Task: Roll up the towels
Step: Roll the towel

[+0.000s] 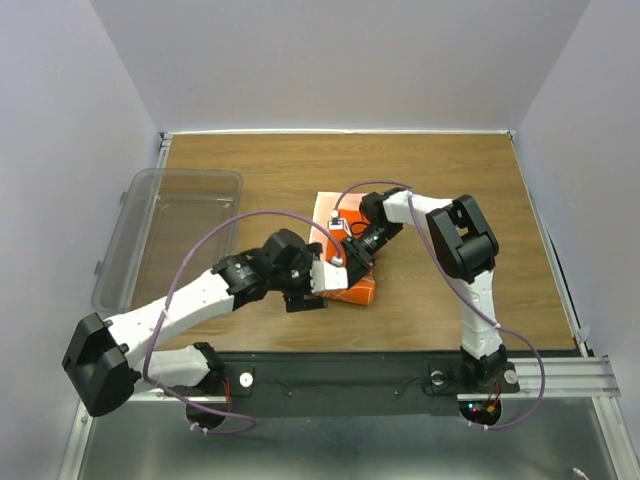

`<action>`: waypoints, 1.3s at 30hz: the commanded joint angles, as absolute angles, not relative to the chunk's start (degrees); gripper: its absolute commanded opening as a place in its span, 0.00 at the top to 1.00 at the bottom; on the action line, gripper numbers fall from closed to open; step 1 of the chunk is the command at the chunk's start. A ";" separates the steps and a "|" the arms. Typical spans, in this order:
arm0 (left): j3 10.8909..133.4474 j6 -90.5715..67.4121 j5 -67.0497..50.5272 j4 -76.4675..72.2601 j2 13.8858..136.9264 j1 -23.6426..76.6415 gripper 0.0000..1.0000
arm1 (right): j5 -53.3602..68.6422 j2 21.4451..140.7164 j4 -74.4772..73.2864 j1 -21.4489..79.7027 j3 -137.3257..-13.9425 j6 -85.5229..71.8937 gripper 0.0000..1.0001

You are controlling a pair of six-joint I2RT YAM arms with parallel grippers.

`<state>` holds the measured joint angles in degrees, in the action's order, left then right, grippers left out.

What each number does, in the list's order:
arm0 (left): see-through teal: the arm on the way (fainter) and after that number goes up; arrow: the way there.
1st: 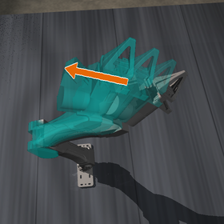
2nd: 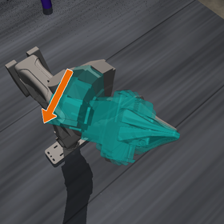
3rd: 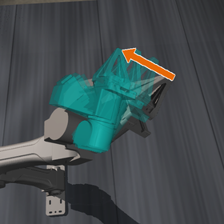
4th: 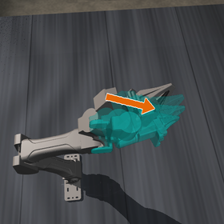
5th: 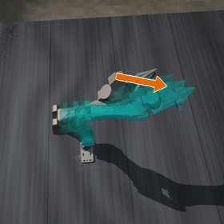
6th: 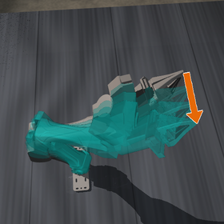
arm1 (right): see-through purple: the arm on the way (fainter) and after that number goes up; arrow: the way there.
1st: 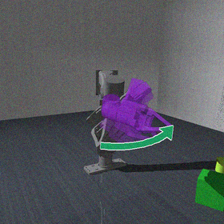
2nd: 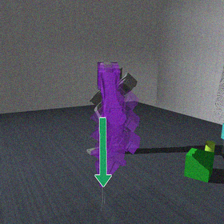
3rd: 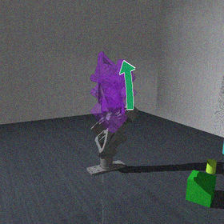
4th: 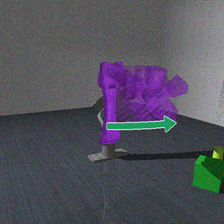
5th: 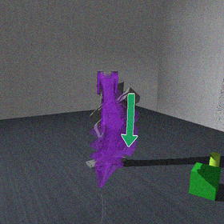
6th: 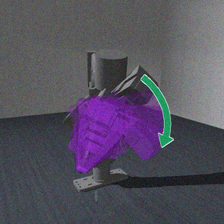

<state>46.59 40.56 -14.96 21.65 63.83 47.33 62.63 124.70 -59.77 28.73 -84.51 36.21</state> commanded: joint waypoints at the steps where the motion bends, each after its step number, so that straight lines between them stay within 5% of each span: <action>1: 44.04 49.30 -6.34 13.72 64.94 53.34 0.03 | 64.07 130.59 -71.09 28.22 -88.76 43.94 0.92; 16: 42.01 53.35 4.65 -5.19 83.05 61.08 0.03 | 64.78 139.39 -79.54 26.02 -96.15 50.10 0.91; 25: 40.08 49.66 3.26 -4.57 87.10 60.21 0.20 | 62.23 138.52 -79.45 25.49 -97.20 51.59 0.89; 32: 41.83 47.99 -3.41 -0.10 86.31 60.03 0.59 | 59.86 137.20 -78.84 23.83 -102.37 49.14 0.68; 35: 42.88 46.85 -5.96 4.03 86.04 60.03 0.62 | 58.46 135.19 -75.78 21.28 -106.24 45.19 0.49; 39: 44.29 46.14 -8.69 7.81 86.57 59.94 0.62 | 56.43 133.34 -73.74 17.15 -112.22 41.05 0.36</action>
